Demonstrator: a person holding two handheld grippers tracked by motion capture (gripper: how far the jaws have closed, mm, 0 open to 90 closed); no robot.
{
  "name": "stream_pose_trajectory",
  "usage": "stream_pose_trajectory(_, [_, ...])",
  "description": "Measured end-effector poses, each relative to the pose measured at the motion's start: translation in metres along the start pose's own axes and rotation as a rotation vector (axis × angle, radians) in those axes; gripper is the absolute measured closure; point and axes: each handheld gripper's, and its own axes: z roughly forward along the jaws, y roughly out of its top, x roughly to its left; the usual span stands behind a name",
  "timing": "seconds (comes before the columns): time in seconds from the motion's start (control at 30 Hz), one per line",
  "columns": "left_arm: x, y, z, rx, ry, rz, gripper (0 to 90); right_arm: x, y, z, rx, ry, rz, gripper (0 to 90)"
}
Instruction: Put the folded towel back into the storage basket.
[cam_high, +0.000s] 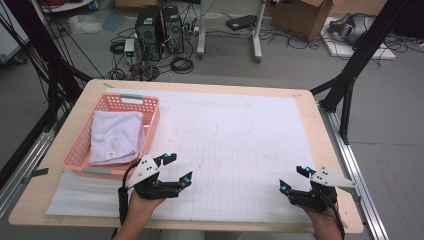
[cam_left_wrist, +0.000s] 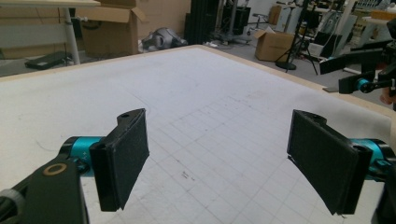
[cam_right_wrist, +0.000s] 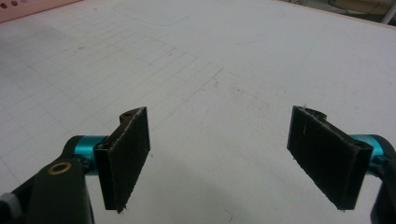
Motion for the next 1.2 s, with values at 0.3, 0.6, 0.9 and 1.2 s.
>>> stream_pose_trajectory(0.3, [-0.0014, -0.0058, 0.003, 0.016, 0.006, -0.015, 21.2, 0.0012, -0.001, -0.0033, -0.008, -0.012, -0.002, 20.2])
stream_pose_trajectory(0.6, [-0.002, -0.0065, 0.0056, 0.023, 0.005, -0.02, 21.2, 0.0008, -0.0014, -0.0046, -0.017, -0.017, 0.003, 20.2])
stream_pose_trajectory(0.9, [-0.0019, -0.0074, 0.006, 0.022, 0.009, -0.022, 21.4, 0.0015, -0.0014, -0.0039, -0.013, -0.013, 0.007, 20.2])
stream_pose_trajectory(1.2, [-0.0005, -0.0082, 0.0057, 0.026, 0.014, -0.024, 21.4, -0.0003, -0.0013, -0.0051, -0.022, -0.015, 0.007, 20.2])
